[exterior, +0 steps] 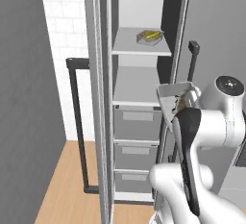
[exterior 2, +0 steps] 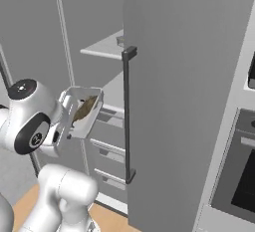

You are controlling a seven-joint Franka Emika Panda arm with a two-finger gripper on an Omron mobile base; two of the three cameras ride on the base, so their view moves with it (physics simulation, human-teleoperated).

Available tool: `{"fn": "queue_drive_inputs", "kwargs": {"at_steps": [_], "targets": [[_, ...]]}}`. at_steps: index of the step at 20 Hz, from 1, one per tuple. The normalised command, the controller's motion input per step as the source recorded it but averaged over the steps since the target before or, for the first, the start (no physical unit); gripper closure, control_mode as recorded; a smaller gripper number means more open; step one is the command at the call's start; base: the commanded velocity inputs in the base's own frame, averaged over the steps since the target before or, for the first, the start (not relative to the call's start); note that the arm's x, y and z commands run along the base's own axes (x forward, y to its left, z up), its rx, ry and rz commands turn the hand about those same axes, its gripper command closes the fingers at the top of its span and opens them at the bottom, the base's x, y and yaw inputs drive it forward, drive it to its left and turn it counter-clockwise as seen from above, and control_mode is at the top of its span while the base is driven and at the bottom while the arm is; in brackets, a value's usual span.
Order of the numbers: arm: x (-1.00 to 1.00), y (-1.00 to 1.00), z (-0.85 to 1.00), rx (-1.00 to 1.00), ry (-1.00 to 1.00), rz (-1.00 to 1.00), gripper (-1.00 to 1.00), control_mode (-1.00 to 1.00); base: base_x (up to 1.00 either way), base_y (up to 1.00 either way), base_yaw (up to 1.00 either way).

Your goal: Take the meat container that has the fish and place it on the second highest rack of the freezer. Then take the vegetable container that has the cucumber and potato and place it on the highest rack of the freezer.

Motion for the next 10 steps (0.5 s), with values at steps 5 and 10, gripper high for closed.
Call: {"fn": "queue_drive_inputs", "kwargs": {"at_steps": [5, 10], "targets": [[0.00, 0.00, 0.00, 0.00, 0.00, 0.00, 1.00, 1.00, 0.16, 0.05, -0.05], [0.00, 0.00, 0.00, 0.00, 0.00, 0.00, 1.00, 1.00, 0.18, 0.08, -0.31]]}}
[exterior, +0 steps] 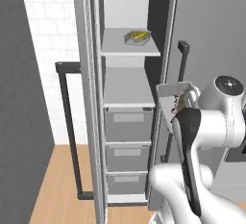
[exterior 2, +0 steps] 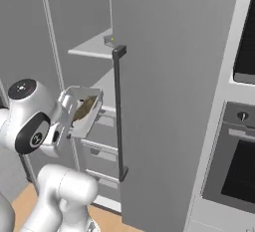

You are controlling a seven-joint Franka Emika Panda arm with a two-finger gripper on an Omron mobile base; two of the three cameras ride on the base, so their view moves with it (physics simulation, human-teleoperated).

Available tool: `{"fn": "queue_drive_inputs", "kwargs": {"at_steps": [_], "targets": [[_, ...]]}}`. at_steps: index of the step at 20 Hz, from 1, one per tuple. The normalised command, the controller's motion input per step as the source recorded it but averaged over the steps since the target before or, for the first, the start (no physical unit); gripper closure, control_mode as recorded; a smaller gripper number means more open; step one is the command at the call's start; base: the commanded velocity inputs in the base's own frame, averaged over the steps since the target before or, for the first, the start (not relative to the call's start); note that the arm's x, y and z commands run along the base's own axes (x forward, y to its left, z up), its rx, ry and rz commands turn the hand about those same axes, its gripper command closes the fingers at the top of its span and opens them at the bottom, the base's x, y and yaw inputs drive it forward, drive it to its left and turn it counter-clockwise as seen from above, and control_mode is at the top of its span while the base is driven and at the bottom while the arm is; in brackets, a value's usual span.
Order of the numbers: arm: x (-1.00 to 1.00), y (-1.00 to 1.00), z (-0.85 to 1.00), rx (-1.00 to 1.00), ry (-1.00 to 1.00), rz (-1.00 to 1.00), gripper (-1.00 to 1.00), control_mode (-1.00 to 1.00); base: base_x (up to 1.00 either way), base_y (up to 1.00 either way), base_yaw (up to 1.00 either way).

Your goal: Take the meat container that has the fish and place it on the second highest rack of the freezer. Then take the vegetable container that has the cucumber and potato and place it on the highest rack of the freezer.

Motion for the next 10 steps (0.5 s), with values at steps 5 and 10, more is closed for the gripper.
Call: {"fn": "queue_drive_inputs", "kwargs": {"at_steps": [5, 10], "targets": [[0.00, 0.00, 0.00, 0.00, 0.00, 0.00, 1.00, 1.00, 0.26, 0.52, -0.31], [0.00, 0.00, 0.00, 0.00, 0.00, 0.00, 1.00, 1.00, 0.24, 0.34, -0.11]]}}
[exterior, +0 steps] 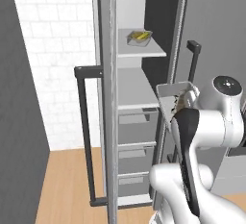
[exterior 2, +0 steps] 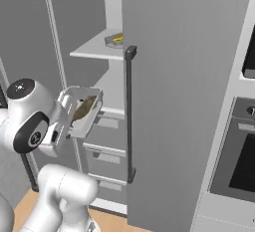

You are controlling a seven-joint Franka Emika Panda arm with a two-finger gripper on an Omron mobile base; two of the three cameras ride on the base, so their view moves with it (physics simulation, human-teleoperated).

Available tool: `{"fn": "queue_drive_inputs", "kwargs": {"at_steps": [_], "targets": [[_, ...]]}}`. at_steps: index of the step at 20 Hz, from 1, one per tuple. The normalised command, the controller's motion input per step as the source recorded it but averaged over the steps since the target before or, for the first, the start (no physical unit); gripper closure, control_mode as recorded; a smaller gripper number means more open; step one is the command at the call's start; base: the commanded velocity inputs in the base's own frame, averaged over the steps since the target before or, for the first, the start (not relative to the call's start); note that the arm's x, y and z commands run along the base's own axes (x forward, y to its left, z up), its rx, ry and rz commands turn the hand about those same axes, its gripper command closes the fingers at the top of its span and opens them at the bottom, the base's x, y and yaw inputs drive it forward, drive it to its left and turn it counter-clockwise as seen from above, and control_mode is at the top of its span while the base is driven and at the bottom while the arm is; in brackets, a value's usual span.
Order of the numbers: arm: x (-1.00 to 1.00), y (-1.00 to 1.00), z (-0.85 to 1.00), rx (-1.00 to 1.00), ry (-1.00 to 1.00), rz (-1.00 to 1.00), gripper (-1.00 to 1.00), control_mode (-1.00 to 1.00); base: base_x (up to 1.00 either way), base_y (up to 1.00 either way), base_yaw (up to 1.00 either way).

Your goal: Take the meat container that has the fish and place it on the second highest rack of the freezer. Then take the vegetable container that has the cucumber and potato and place it on the highest rack of the freezer.

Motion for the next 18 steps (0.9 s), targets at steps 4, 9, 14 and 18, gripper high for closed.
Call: {"fn": "queue_drive_inputs", "kwargs": {"at_steps": [4, 9, 14, 18], "targets": [[0.00, 0.00, 0.00, 0.00, 0.00, 0.00, 1.00, 1.00, 0.12, -0.23, 0.00], [0.00, 0.00, 0.00, 0.00, 0.00, 0.00, 1.00, 1.00, 0.40, -0.01, 0.00], [0.00, 0.00, 0.00, 0.00, 0.00, 0.00, 1.00, 1.00, 0.51, 0.00, 0.00], [0.00, 0.00, 0.00, 0.00, 0.00, 0.00, 1.00, 1.00, 0.07, 0.05, 0.02]]}}
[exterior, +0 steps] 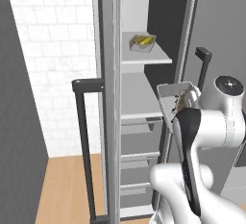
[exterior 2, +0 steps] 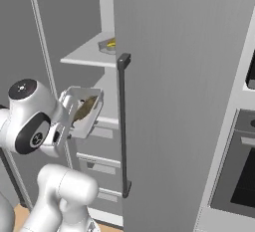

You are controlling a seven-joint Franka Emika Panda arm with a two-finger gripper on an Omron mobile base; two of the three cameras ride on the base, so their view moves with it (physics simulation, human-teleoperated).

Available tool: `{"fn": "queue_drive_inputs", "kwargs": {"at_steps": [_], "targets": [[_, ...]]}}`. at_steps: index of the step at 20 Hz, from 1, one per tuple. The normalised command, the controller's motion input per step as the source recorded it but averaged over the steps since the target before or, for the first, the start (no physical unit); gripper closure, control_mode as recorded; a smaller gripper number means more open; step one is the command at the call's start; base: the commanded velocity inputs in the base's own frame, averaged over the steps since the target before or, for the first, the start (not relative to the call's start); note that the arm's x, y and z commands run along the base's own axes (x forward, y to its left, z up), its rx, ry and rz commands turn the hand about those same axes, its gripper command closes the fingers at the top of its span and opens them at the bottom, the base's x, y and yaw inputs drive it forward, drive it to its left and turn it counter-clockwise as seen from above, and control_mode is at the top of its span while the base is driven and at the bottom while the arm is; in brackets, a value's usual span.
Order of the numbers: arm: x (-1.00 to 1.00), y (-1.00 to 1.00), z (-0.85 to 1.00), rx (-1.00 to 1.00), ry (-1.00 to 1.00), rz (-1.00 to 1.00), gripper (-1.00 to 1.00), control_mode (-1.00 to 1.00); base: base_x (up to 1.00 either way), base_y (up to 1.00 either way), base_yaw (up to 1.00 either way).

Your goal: Take the meat container that has the fish and place it on the second highest rack of the freezer. Then take the vegetable container that has the cucumber and potato and place it on the highest rack of the freezer.

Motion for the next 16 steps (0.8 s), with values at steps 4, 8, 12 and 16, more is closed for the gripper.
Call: {"fn": "queue_drive_inputs", "kwargs": {"at_steps": [4, 8, 12, 16], "targets": [[0.32, 0.18, -0.39, -0.05, 0.04, 0.03, 1.00, -1.00, 0.00, 0.00, 0.00], [0.72, 0.20, -0.35, 0.00, 0.12, 0.03, 1.00, -1.00, 0.00, 0.00, 0.00], [0.97, 0.02, -0.33, 0.00, 0.04, 0.00, 1.00, -1.00, 0.00, 0.00, 0.00], [0.75, 0.00, -0.27, 0.00, 0.00, 0.00, 1.00, -1.00, 0.00, 0.00, 0.00]]}}
